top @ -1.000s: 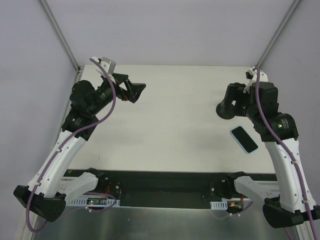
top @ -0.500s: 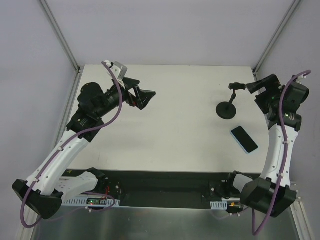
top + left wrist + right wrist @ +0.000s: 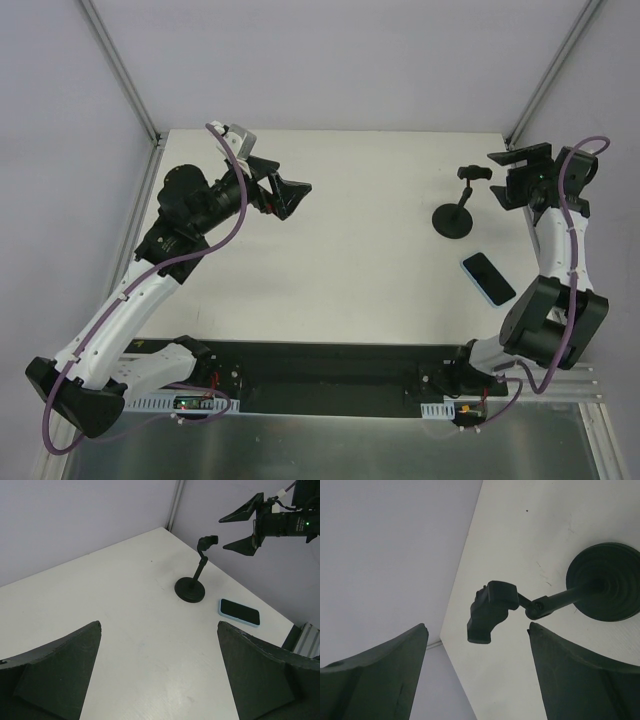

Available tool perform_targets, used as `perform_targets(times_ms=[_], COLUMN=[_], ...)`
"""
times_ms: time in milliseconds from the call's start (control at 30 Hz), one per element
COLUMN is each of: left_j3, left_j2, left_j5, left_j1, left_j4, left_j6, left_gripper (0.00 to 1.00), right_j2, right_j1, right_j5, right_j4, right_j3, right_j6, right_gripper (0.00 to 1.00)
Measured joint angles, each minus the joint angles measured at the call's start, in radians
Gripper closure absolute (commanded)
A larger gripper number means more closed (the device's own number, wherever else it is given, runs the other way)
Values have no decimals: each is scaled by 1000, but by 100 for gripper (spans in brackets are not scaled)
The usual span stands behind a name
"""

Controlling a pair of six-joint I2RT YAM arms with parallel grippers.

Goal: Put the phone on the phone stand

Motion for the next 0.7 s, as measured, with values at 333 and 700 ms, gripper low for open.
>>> perform_targets(times_ms=[333, 700], left_j3=[0, 0], left_j2=[6, 22], left_j5=[0, 0], left_j1=[0, 0], left_j4=[0, -3], left_j6=[0, 0], left_gripper=[1, 1], right_j2=[111, 174], right_j1=[48, 94], right_j5=[51, 98], right_j4=[-13, -13], right_j3=[72, 86], right_j6=[41, 105], right_gripper=[23, 55])
